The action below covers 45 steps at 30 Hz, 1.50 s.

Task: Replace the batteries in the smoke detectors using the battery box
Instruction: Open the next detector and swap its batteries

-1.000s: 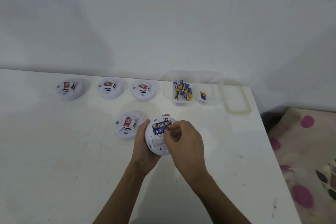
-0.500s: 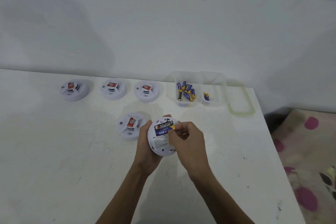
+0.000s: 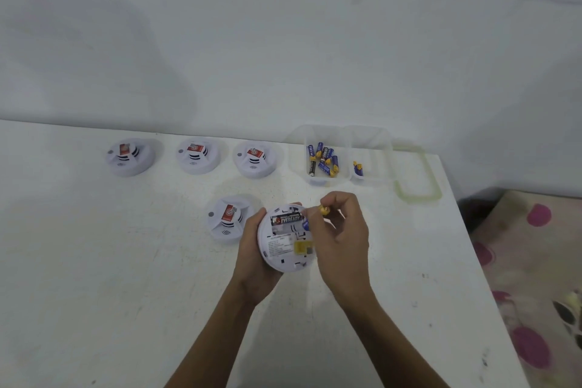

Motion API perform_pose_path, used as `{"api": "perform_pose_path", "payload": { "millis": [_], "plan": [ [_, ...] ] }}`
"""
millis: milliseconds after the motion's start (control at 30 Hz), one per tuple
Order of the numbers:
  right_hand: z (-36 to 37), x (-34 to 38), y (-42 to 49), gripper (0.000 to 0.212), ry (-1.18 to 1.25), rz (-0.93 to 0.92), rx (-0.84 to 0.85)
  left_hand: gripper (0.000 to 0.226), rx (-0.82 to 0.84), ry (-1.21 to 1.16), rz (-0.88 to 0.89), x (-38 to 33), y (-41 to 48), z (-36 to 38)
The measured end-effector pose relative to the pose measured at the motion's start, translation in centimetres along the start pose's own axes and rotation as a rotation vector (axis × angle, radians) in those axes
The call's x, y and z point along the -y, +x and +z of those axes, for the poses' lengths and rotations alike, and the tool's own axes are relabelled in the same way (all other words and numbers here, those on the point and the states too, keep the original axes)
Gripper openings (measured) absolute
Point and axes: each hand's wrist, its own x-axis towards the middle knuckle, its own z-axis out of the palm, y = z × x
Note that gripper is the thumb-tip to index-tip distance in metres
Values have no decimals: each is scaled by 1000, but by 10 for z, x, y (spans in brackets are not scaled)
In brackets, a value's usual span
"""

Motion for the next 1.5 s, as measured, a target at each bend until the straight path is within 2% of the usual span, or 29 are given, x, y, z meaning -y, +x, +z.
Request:
{"api": "perform_pose_path", "payload": {
  "millis": [67, 233, 333, 400, 500, 633, 967, 1133, 1233, 1300, 1367, 1433, 1500],
  "plan": [
    [-3, 0, 5, 4, -74, -73, 109, 56, 7, -3, -14, -1, -2, 2],
    [-5, 0, 16, 20, -546, -516, 331, 48, -19, 27, 22, -3, -6, 7],
    [-6, -2, 24, 30, -813, -658, 452, 61, -56, 22, 3, -4, -7, 9],
    [-7, -1, 28, 32, -866, -695, 519, 71, -50, 35, -11, -4, -7, 10],
    [-9, 3, 35, 20, -917, -759, 583, 75, -32, 103, 18, -2, -8, 11],
    [-9, 5, 45, 17, -953, -825, 670, 46, -20, 159, 69, -1, -8, 8],
    [-15, 3, 60, 32, -955, -759, 842, 39, -22, 275, 36, 2, -1, 0],
    [-15, -3, 60, 14, -912, -755, 848, 42, -27, 279, 1, 6, 2, -2],
    [-14, -8, 60, 19, -886, -738, 800, 45, -15, 248, -9, 8, 5, -6],
    [-15, -6, 58, 21, -795, -645, 740, 56, 8, 196, -49, 6, 7, -6],
    [-17, 0, 58, 17, -608, -477, 664, 63, 32, 148, -97, 3, 8, -5],
    [-22, 6, 64, 18, -442, -303, 598, 57, 42, 94, -131, 1, 11, -8],
    [-30, 10, 76, 21, -376, -163, 565, 53, 13, 58, -142, 0, 16, -13]
  ]
}}
